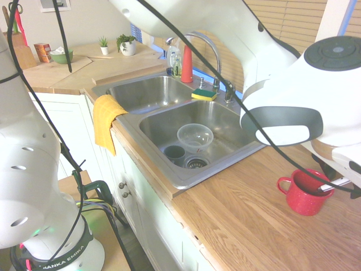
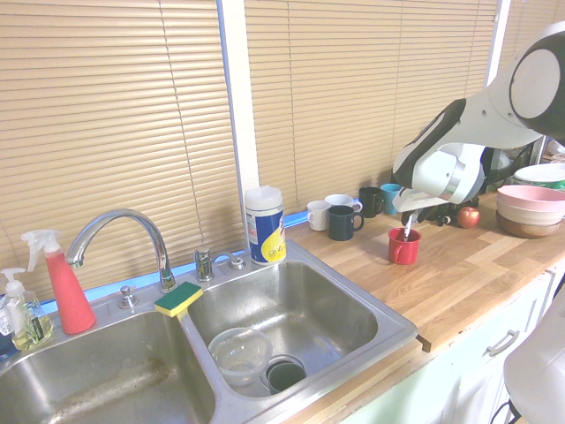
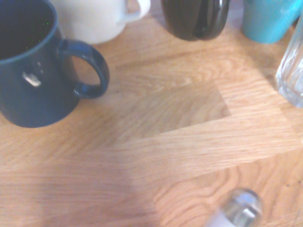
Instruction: Put the spoon into the sink
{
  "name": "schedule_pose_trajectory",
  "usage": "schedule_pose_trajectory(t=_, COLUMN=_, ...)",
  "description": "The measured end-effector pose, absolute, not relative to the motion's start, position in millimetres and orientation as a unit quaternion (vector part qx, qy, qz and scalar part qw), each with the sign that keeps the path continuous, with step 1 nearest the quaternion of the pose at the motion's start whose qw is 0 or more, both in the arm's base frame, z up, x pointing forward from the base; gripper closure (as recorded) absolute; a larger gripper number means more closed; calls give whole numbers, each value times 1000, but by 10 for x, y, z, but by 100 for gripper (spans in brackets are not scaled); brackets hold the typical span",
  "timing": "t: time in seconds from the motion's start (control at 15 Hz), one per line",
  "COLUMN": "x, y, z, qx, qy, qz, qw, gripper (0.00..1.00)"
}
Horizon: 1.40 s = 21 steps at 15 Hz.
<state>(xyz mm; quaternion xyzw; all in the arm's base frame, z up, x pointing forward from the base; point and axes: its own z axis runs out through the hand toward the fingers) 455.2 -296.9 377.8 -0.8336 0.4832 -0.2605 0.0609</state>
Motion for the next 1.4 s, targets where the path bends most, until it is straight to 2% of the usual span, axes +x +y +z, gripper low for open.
schedule_pose_trajectory(t=0.93, x=4618, y=-3001, z=3818, qx=-835, qy=475, qz=-271, qw=67, gripper=100)
schedule_pose_trajectory(t=1.4, x=4469, y=-2770, z=4573, qx=-829, qy=451, qz=-312, qw=110, gripper=100)
